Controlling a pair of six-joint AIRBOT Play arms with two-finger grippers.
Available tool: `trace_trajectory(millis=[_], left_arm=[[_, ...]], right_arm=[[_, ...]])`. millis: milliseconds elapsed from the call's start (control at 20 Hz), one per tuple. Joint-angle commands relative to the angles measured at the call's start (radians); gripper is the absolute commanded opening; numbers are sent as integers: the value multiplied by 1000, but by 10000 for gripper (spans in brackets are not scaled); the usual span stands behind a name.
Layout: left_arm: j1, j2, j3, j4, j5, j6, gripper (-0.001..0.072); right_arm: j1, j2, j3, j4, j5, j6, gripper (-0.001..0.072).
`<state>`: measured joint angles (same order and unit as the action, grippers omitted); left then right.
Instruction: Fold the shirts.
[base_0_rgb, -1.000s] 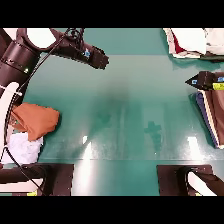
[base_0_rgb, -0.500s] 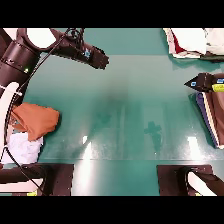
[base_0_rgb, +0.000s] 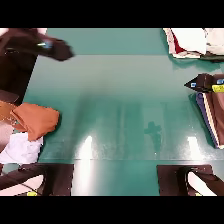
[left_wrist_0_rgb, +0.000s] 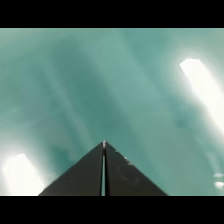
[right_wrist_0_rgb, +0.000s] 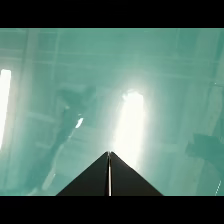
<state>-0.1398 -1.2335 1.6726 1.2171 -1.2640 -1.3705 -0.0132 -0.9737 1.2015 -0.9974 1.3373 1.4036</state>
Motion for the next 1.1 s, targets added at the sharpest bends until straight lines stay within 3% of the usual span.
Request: trace_trajectory(millis=[0, 150, 200, 250, 300, 550, 800, 850, 900, 950, 1050], left_arm=[[214, 198, -166, 138, -83, -46, 30], [361, 340, -396, 171, -79, -64, 32], [386, 352, -459, 171, -79, -64, 187], [401, 350, -520, 172, -77, -79, 583], [402, 349, -583, 185, -56, -104, 717], [402, 348, -924, 291, 137, -194, 718], [402, 349, -1063, 291, 287, -283, 715], [402, 349, -1058, 291, 287, -282, 585], [402, 349, -1047, 290, 283, -278, 191], [402, 349, -1028, 285, 285, -277, 37], [401, 352, -938, 234, 258, -233, 29]], right_arm=[[0, 1, 0, 0, -6, -32, 17], [0, 0, 0, 0, -11, -55, 17], [0, 0, 0, 0, -15, -56, 17], [0, 0, 0, 0, -23, -60, 17], [0, 1, 0, 0, -28, -61, 17], [0, 1, 0, 0, -27, -61, 17], [0, 1, 0, 0, -26, -61, 17], [0, 1, 0, 1, -26, -61, 17], [0, 1, 0, 1, -26, -61, 17], [0, 1, 0, 2, -27, -61, 17], [0, 1, 1, 3, -34, -61, 17]])
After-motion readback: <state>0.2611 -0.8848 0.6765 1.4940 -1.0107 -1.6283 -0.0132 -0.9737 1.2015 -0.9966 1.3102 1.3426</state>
